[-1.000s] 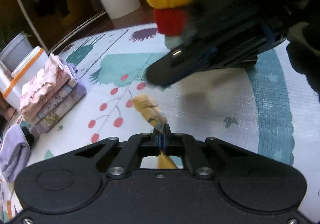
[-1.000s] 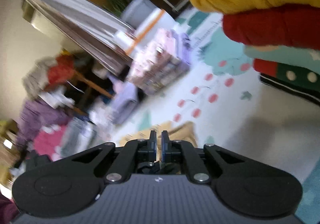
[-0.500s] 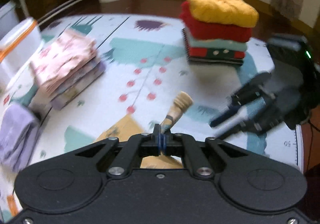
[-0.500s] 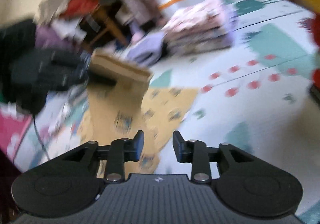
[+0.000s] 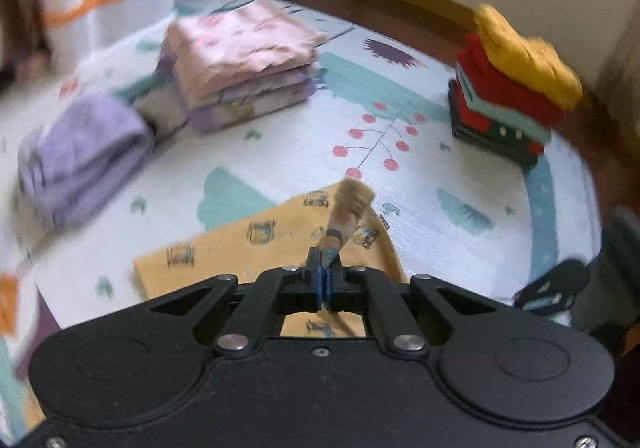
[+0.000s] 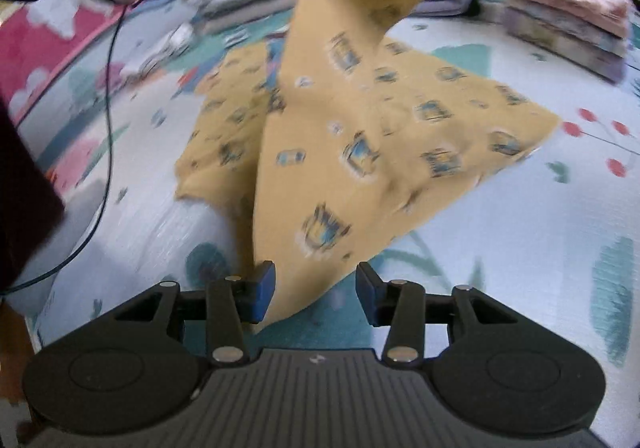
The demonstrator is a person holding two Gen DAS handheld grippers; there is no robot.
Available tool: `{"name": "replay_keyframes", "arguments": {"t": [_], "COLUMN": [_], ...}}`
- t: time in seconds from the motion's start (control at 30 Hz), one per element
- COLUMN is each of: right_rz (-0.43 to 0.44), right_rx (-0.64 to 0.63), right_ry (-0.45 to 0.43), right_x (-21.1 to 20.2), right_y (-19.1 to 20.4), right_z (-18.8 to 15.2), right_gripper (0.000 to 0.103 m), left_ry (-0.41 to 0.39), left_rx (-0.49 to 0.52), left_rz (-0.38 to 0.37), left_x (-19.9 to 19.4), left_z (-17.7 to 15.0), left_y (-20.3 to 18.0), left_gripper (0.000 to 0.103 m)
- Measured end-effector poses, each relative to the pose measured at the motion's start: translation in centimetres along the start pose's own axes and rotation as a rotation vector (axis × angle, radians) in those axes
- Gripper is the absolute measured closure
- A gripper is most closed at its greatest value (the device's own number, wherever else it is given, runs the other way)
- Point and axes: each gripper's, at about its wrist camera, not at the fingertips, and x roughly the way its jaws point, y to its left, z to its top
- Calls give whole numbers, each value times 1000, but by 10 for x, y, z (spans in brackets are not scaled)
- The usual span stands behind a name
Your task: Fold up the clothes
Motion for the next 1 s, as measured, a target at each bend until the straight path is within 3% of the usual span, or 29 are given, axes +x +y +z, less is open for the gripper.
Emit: {"name": "replay_keyframes", "arguments": {"t": [0.1,0.27,0.63,0.73,0.8,1.0], "right_rz": [-2,-28,-192,-222,-236,-271], "right_rx": [-56,-152,-523,-610,-652,-675], "right_ry": [31,32,48,52,58,73], "right_x": [10,23,40,41,41,47], "right_y": [11,30,88,101,107,109], "right_z": [-1,3,-11,-20,-25,-33], "right_gripper": [57,57,58,62,73,83], "left_ry": [12,45,47,49,50,64], "left_rx": [0,-88,-138,-138,-138,-136], "left_rz": [-4,-21,-21,-21,-21,-19], "left_x": [-6,-12,-14,-13,-13,-12], "left_z": [-16,-36,-39,-38,-38,-38], "left_y": [9,24,32,32,32,31], "left_gripper": [102,102,102,102,102,102]}}
